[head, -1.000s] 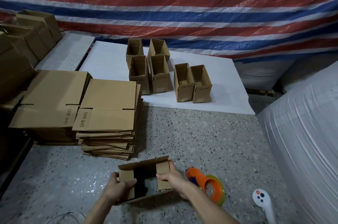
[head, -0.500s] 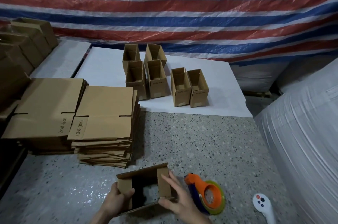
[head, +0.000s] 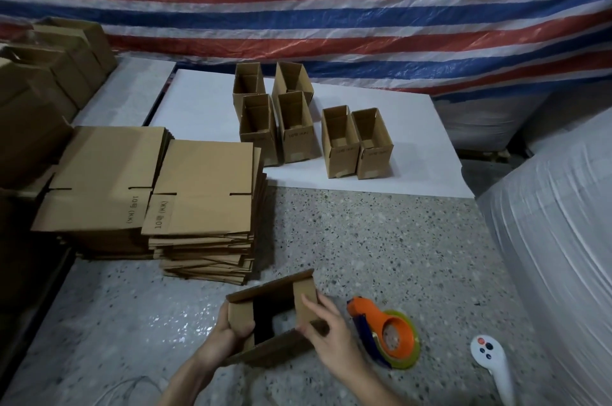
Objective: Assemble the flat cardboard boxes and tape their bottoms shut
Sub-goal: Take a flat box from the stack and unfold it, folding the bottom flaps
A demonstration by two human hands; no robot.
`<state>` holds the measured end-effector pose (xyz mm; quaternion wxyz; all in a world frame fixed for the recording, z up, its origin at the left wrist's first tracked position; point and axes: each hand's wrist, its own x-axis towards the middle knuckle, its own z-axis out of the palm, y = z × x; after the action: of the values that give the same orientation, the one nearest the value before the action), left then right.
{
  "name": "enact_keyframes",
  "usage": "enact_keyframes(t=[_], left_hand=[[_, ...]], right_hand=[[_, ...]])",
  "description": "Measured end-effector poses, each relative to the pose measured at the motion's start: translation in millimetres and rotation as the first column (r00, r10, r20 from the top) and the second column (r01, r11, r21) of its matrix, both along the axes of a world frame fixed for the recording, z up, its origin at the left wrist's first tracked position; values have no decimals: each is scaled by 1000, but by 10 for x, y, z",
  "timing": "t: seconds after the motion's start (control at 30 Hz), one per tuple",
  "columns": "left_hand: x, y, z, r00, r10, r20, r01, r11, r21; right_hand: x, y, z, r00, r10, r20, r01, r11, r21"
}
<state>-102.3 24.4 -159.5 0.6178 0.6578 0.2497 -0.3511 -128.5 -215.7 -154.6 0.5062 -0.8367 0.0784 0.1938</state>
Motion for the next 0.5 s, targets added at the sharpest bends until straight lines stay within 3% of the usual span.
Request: enact_keyframes(t=[0.1, 0.23, 0.3, 0.4, 0.5], left_hand=[[-40, 12, -4, 1000, 20, -2, -20, 999, -31], [-85, 86, -64, 978, 173, -114, -186, 976, -112], [-137, 127, -82, 972, 202, -119, -219, 963, -155], [-256, 84, -78, 994, 112, -3, -110, 975, -194], [-356, -6, -185, 971, 144, 193, -124, 986, -109]], right_hand=[[60, 124, -54, 993, -99, 57, 102, 994, -40], [133, 337, -139, 965, -238, 105, 251, 959, -128], [166, 353, -166, 969, -234, 77, 244, 954, -175], [180, 306, -174, 991, -131, 29, 134, 961, -241], [166, 273, -156, 992, -121, 33, 124, 978, -169]])
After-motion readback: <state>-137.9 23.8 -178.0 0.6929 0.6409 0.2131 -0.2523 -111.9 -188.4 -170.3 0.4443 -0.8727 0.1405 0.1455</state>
